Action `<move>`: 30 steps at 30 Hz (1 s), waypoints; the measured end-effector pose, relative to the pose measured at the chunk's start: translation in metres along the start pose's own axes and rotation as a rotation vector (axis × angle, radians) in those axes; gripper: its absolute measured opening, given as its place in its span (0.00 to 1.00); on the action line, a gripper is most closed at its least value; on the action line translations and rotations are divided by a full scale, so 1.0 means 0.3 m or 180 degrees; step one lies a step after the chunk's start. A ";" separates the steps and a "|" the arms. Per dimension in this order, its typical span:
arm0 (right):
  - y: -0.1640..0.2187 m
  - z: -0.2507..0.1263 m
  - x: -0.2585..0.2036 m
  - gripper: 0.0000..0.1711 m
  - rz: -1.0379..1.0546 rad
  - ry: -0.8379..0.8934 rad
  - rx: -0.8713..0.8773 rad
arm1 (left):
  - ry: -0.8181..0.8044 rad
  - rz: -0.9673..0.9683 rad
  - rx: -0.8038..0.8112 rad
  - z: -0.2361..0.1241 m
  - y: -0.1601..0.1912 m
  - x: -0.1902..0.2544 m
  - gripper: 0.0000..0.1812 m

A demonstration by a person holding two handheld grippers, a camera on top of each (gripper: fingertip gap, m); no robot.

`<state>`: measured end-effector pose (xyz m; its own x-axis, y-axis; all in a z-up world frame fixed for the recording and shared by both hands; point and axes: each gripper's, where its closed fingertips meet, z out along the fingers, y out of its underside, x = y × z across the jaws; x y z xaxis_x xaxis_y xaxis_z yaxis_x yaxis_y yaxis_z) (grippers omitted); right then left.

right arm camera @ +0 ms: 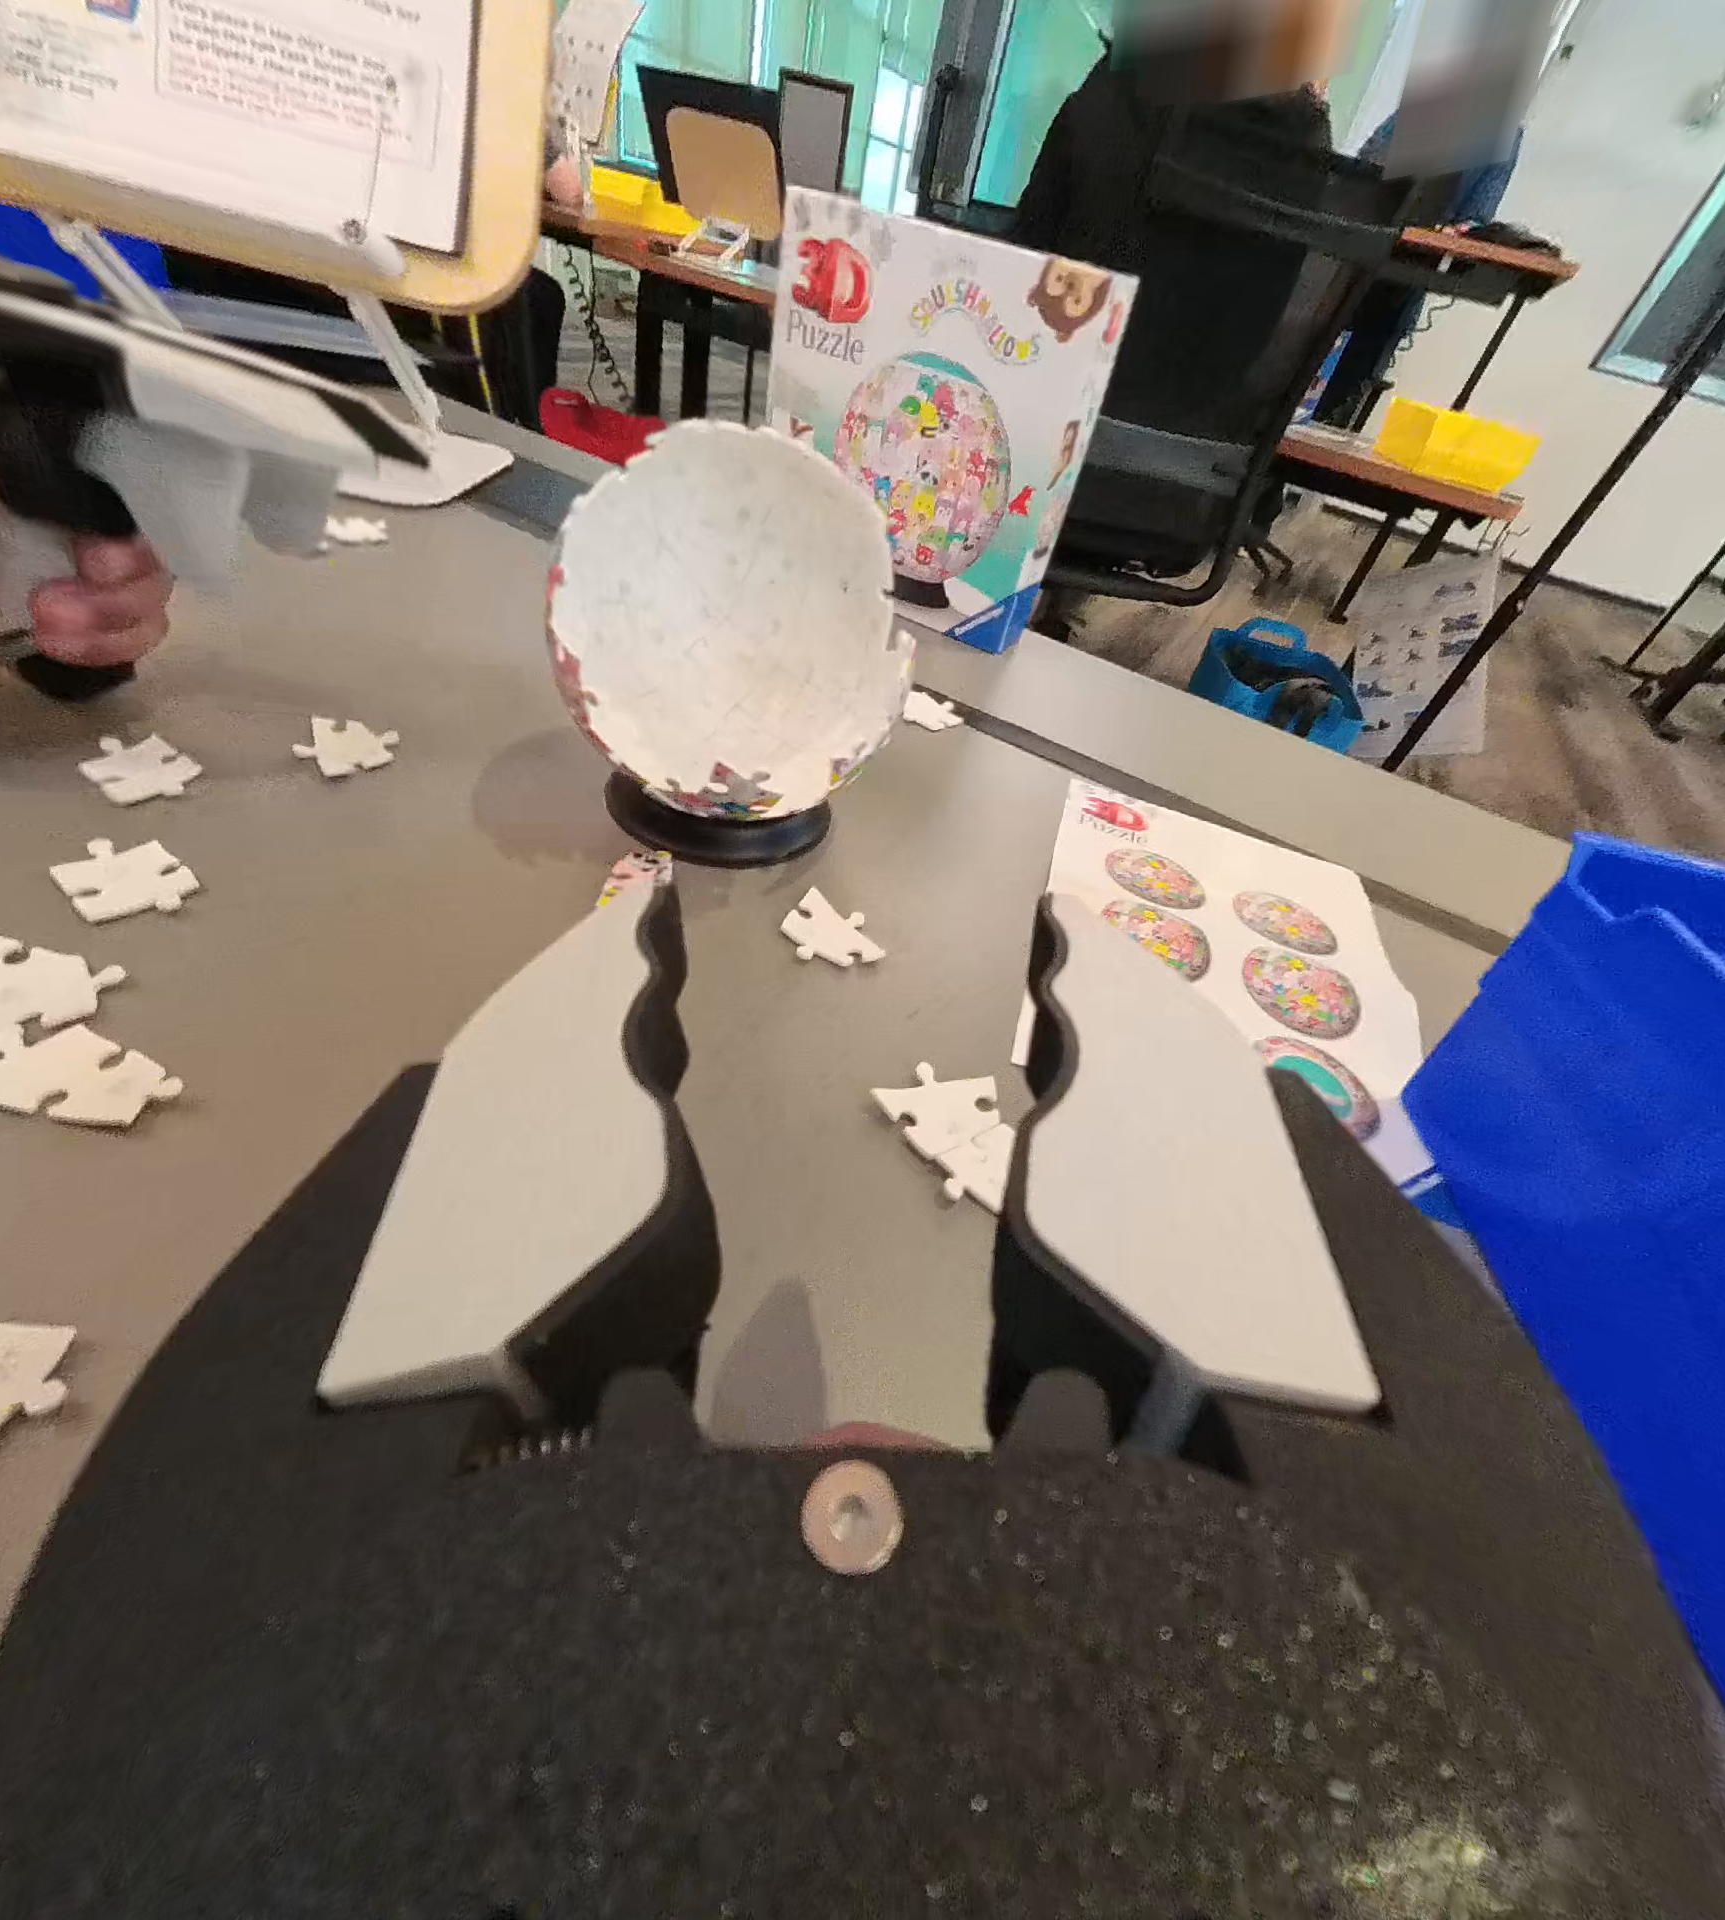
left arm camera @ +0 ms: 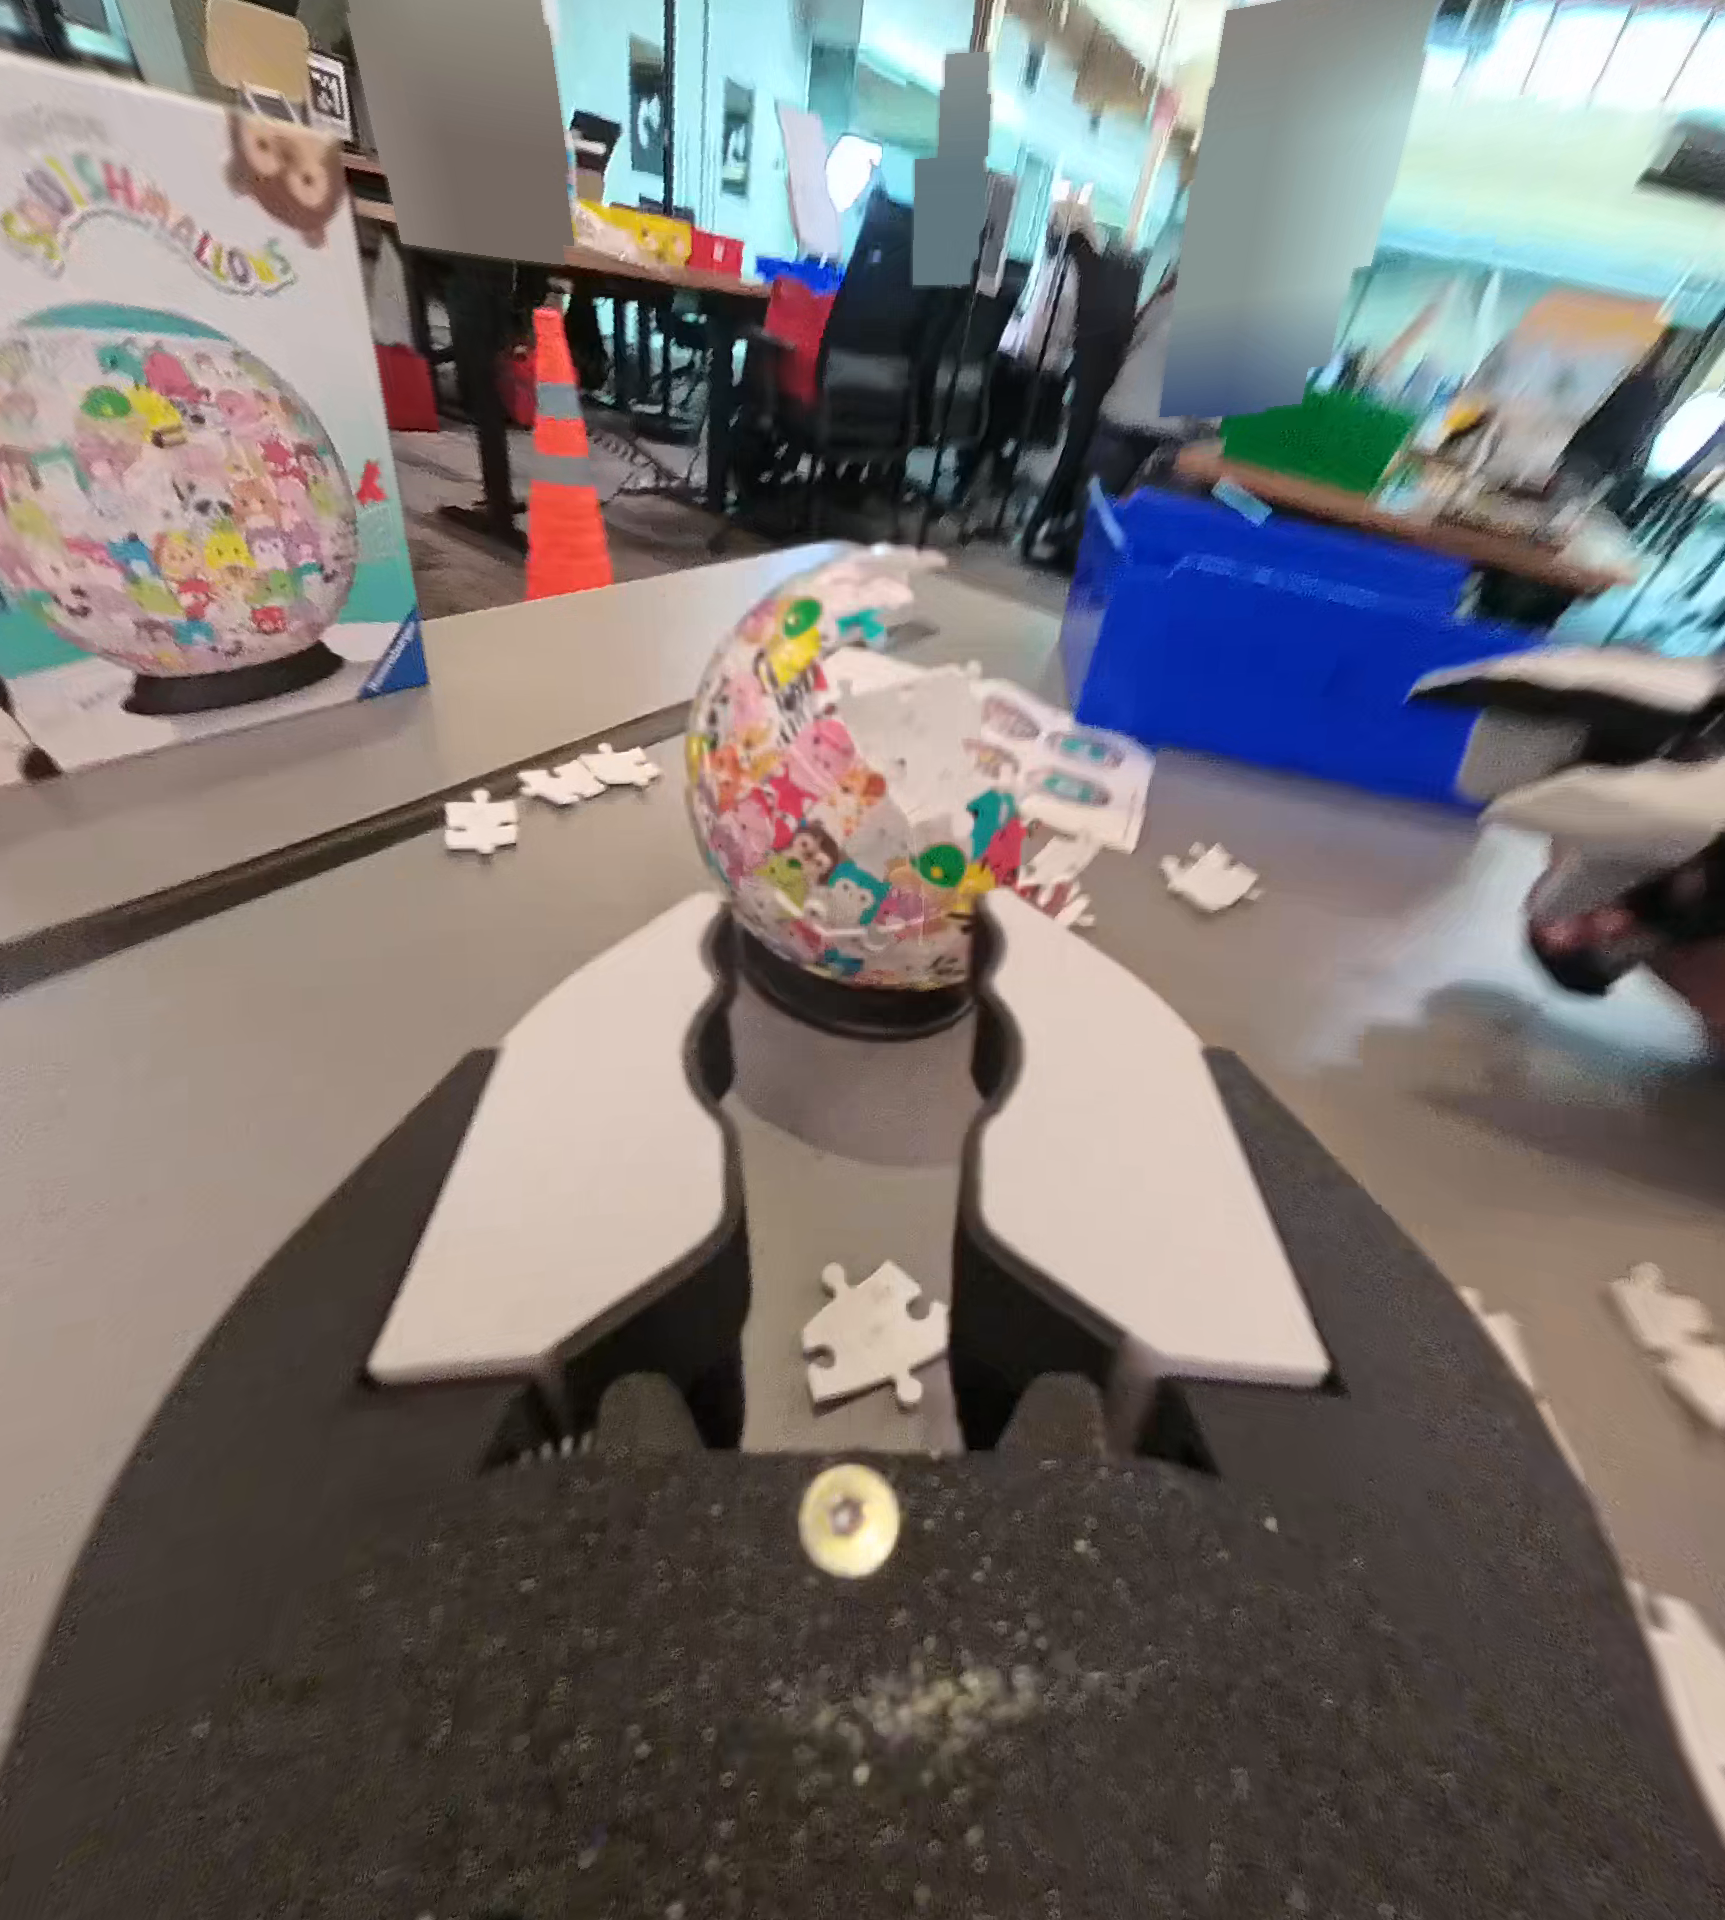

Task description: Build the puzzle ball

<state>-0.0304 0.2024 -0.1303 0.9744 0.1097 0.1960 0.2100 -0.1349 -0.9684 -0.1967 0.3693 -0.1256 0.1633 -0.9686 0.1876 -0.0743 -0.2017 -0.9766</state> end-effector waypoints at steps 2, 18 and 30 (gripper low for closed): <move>0.017 0.010 -0.023 0.37 -0.0013 -0.0119 -0.0035 | 0.0097 -0.0169 0.0111 -0.011 -0.015 -0.006 0.32; 0.290 0.002 0.107 0.34 -0.0705 -0.0159 -0.1686 | -0.0095 -0.0055 -0.0023 -0.007 0.006 -0.022 0.35; 0.319 0.044 0.149 0.34 -0.0490 -0.0949 -0.1580 | 0.0058 0.0043 -0.0081 0.004 0.013 0.018 0.32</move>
<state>0.0322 0.2076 -0.2163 0.8805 0.4265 0.2068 0.4290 -0.5316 -0.7303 -0.1949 0.3635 -0.1284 0.1441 -0.9737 0.1764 -0.1016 -0.1918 -0.9762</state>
